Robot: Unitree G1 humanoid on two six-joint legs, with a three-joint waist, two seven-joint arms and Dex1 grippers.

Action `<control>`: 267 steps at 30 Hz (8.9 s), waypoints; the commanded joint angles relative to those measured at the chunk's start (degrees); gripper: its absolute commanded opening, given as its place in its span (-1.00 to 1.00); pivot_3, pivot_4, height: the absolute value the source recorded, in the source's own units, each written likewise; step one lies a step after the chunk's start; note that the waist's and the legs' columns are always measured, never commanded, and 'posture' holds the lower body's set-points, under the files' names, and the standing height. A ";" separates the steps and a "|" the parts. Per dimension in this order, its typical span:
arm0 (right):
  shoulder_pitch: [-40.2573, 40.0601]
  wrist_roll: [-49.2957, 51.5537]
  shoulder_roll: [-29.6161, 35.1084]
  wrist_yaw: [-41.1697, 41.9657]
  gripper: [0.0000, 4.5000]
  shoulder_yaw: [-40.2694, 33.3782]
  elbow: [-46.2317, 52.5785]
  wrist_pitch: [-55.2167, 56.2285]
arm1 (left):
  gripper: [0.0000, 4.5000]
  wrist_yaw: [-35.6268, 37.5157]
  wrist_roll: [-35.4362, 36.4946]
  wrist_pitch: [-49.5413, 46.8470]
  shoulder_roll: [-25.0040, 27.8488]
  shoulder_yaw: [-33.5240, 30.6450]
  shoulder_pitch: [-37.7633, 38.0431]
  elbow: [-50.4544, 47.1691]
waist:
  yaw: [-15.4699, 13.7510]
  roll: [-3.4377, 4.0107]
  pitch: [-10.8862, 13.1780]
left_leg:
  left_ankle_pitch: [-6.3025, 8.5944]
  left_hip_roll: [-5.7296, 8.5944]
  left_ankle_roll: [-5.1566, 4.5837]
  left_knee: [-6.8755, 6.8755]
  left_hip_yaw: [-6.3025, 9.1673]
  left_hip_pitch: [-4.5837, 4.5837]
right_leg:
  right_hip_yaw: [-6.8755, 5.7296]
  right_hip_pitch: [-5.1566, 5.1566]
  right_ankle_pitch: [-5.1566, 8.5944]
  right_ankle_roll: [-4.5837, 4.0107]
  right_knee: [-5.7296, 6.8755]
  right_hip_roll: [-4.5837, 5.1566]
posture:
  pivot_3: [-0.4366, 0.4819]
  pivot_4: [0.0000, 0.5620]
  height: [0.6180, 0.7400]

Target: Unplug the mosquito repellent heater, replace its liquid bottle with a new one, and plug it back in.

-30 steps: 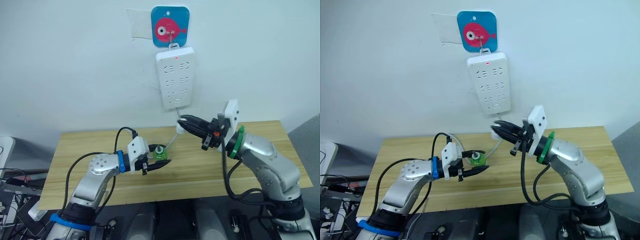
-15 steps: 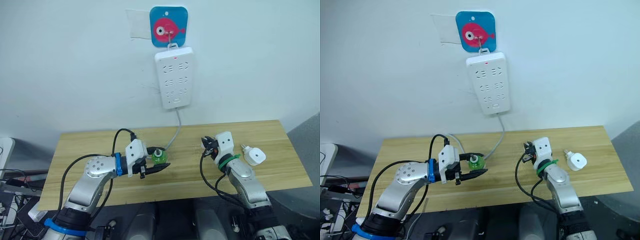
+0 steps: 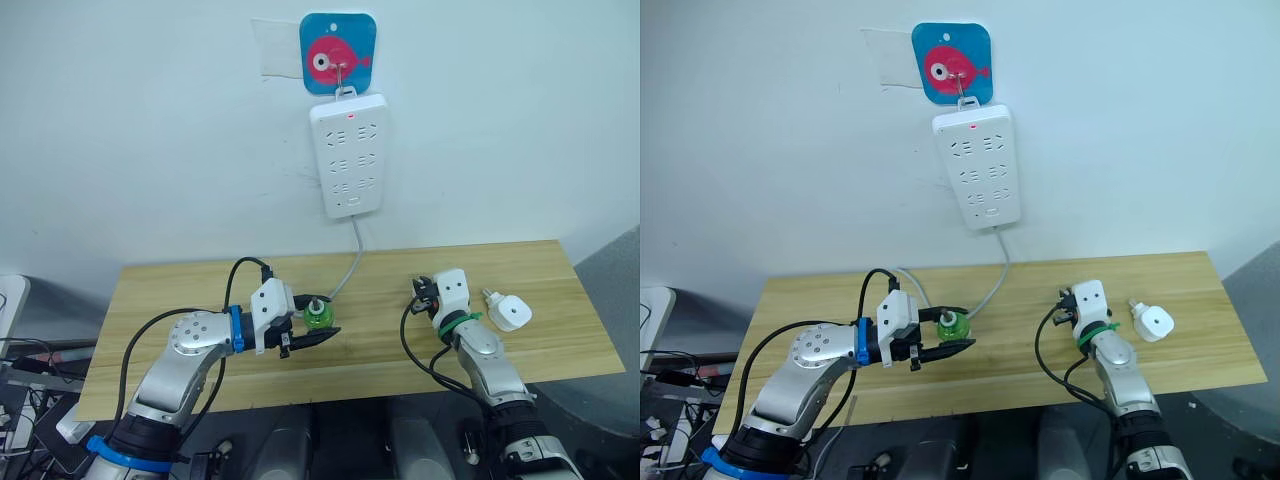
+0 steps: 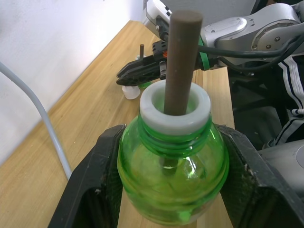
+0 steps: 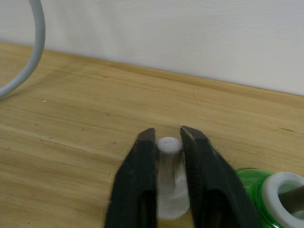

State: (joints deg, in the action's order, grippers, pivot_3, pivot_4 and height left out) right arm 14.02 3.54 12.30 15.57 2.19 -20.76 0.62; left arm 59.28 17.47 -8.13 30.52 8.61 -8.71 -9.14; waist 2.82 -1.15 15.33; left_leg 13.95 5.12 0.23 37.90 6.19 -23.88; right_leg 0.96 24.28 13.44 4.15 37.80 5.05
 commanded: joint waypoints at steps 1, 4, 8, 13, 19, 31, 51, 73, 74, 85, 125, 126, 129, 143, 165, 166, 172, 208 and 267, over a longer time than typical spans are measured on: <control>-0.10 0.72 -0.11 0.79 0.02 -1.24 0.29 1.35 | 0.01 -0.22 0.72 0.33 -0.40 0.28 -0.24 -2.46 | 0.00 0.00 0.00 | 0.00 0.00 0.00 0.00 0.00 0.00 | 0.00 0.00 0.00 0.00 0.00 0.00 | -0.19 -0.09 1.00; -0.55 0.97 0.01 1.38 0.48 -1.62 1.25 0.93 | 0.01 -0.20 0.60 0.34 -0.61 0.25 -0.42 -2.22 | 0.00 0.00 0.00 | 0.01 0.00 -0.01 0.00 0.00 0.00 | 0.00 0.00 0.00 0.00 0.00 0.00 | -0.19 -0.09 1.00; -1.88 1.33 0.85 3.30 0.99 -1.51 4.39 0.23 | 0.01 -0.23 0.51 0.51 -0.75 0.20 -0.50 -1.88 | 0.00 0.00 0.00 | 0.02 0.00 -0.03 0.00 0.00 0.00 | 0.00 -0.01 0.00 0.00 0.00 0.00 | -0.20 -0.09 1.00; -5.75 4.35 2.98 9.78 0.99 -0.21 16.07 -1.99 | 0.01 -0.40 0.48 0.56 -1.09 0.31 -0.42 -1.68 | 0.11 0.01 0.00 | 0.05 -0.01 -0.08 0.00 0.01 0.00 | 0.00 -0.01 0.00 0.00 -0.01 0.00 | -0.21 -0.09 1.00; -7.90 12.45 9.24 21.30 0.99 4.03 35.20 -13.46 | 0.01 -0.03 0.38 0.91 -1.02 0.17 -0.64 -0.98 | 0.19 0.01 0.00 | 0.10 -0.04 -0.18 0.00 0.04 0.01 | -0.03 -0.04 0.01 0.00 -0.04 0.00 | -0.24 -0.09 1.00; 2.20 27.08 12.93 33.28 0.72 10.75 45.35 -30.88 | 0.01 2.23 0.00 3.09 -1.53 0.53 -5.04 4.07 | 0.10 0.01 0.00 | 0.11 -0.13 -0.18 0.01 0.06 -0.01 | -0.12 -0.10 0.01 -0.01 -0.15 0.09 | -0.25 -0.11 1.00; 7.88 19.01 6.74 33.55 0.08 17.29 36.56 -27.11 | 0.01 1.98 0.27 2.58 -1.54 0.60 -4.81 1.79 | -0.09 0.01 0.00 | 0.08 -0.14 -0.14 0.02 0.07 -0.01 | -0.12 -0.06 0.01 -0.01 -0.11 0.09 | -0.15 -0.15 1.00; 6.28 20.15 3.51 28.56 -0.62 10.21 35.14 -27.03 | 0.61 -0.58 3.05 -0.66 -2.59 -1.38 -4.16 -0.47 | -0.93 0.02 -0.02 | -0.01 -0.13 0.04 0.02 0.06 -0.01 | -0.10 -0.03 0.01 -0.01 -0.07 0.06 | -0.14 -0.22 1.00; 5.80 20.95 3.40 27.66 -0.62 9.07 35.41 -28.16 | 0.75 -0.74 3.80 -1.32 -2.64 -1.83 -3.72 -1.07 | -0.93 0.02 -0.02 | -0.02 -0.13 0.04 0.02 0.07 0.00 | -0.10 -0.04 0.01 -0.01 -0.07 0.06 | -0.14 -0.22 1.00; 2.11 49.95 -9.21 1.17 -0.62 -13.62 39.51 -54.20 | 1.00 -14.15 3.02 0.72 -10.77 -3.92 0.68 -8.28 | -1.00 0.03 -0.02 | 0.03 -0.23 -0.03 0.00 0.06 -0.01 | -0.07 -0.03 -0.01 -0.04 -0.02 0.08 | -0.16 -0.19 1.00; 1.64 89.96 -6.94 -29.80 -0.62 -10.40 40.75 -49.24 | 0.92 -22.50 -4.36 13.39 -20.68 0.62 -3.42 0.45 | -0.75 0.10 -0.06 | 0.10 -0.28 -0.20 0.02 -0.15 -0.01 | -0.05 -0.03 0.00 -0.03 0.01 -0.17 | -0.20 -0.17 1.00; 1.62 90.06 -6.76 -29.77 -0.62 -10.25 40.69 -48.99 | 0.82 -22.44 -4.26 13.33 -20.72 0.65 -3.38 0.49 | -0.75 0.10 -0.06 | 0.10 -0.28 -0.20 0.01 -0.15 -0.01 | -0.06 -0.03 0.00 -0.03 0.01 -0.17 | -0.19 -0.18 1.00; 1.69 90.72 -6.69 -30.24 -0.62 -10.07 40.53 -47.94 | 0.44 -22.30 -4.00 13.14 -20.67 0.68 -3.07 0.38 | -0.75 0.09 -0.06 | 0.10 -0.28 -0.20 0.01 -0.15 -0.01 | -0.06 -0.03 0.00 -0.03 0.01 -0.17 | -0.19 -0.18 1.00; 2.12 91.21 -3.96 -29.99 -0.28 -7.84 40.74 -47.27 | 0.01 -23.37 -4.57 12.67 -20.94 0.51 -3.57 1.02 | -0.76 0.10 -0.06 | 0.10 -0.29 -0.20 0.02 -0.16 -0.01 | -0.05 -0.04 0.00 -0.03 0.00 -0.19 | -0.20 -0.22 1.00; 1.83 44.11 55.76 10.94 0.97 2.56 25.86 -53.50 | 0.01 -12.53 0.17 13.16 -12.31 -1.22 -2.04 0.38 | -0.81 0.10 -0.06 | 0.17 -0.45 -0.34 0.07 -0.38 -0.02 | -0.10 -0.16 0.01 -0.01 -0.18 -0.22 | -0.23 -0.03 1.00; 2.70 40.52 56.56 14.04 0.97 4.34 23.57 -51.52 | 0.01 -12.44 0.17 13.24 -12.30 -1.24 -2.00 0.47 | -0.80 0.11 -0.06 | 0.17 -0.46 -0.35 0.07 -0.39 -0.02 | -0.09 -0.16 0.01 -0.01 -0.18 -0.22 | -0.23 -0.03 1.00; 9.31 24.25 55.23 26.56 0.97 12.10 10.49 -43.74 | 0.01 -12.85 -0.19 13.28 -12.79 -1.35 -2.06 0.52 | -0.85 0.09 -0.01 | 0.18 -0.50 -0.35 0.06 -0.44 -0.02 | -0.05 -0.15 0.01 -0.01 -0.20 -0.17 | -0.20 0.01 1.00; 19.21 -0.91 38.50 40.03 0.97 10.88 -17.19 -30.89 | 0.01 -13.33 0.20 9.67 -10.70 -1.31 0.90 -4.57 | -1.02 0.17 0.56 | 0.19 -0.57 -0.34 0.01 -0.38 -0.04 | -0.04 -0.18 -0.02 -0.08 -0.44 -0.08 | -0.10 0.15 1.00; 6.15 109.46 39.21 2.08 0.32 -6.70 25.09 -76.70 | 0.01 -1.52 4.90 10.72 -7.90 4.86 0.29 -8.23 | -1.09 0.41 1.07 | 0.19 -0.64 -0.37 0.04 -0.08 -0.45 | -0.36 -0.12 -0.13 -0.18 -0.76 -0.10 | -0.15 0.03 1.00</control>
State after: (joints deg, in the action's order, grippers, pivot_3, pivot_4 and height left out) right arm 20.61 110.97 50.93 16.86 -4.12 1.93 -76.57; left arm 58.01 22.10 1.70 23.15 13.20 -7.97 -16.24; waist 1.73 -0.75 16.40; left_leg 14.14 4.48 -0.14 37.94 6.12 -24.34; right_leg 0.61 24.16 13.31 3.97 37.04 4.95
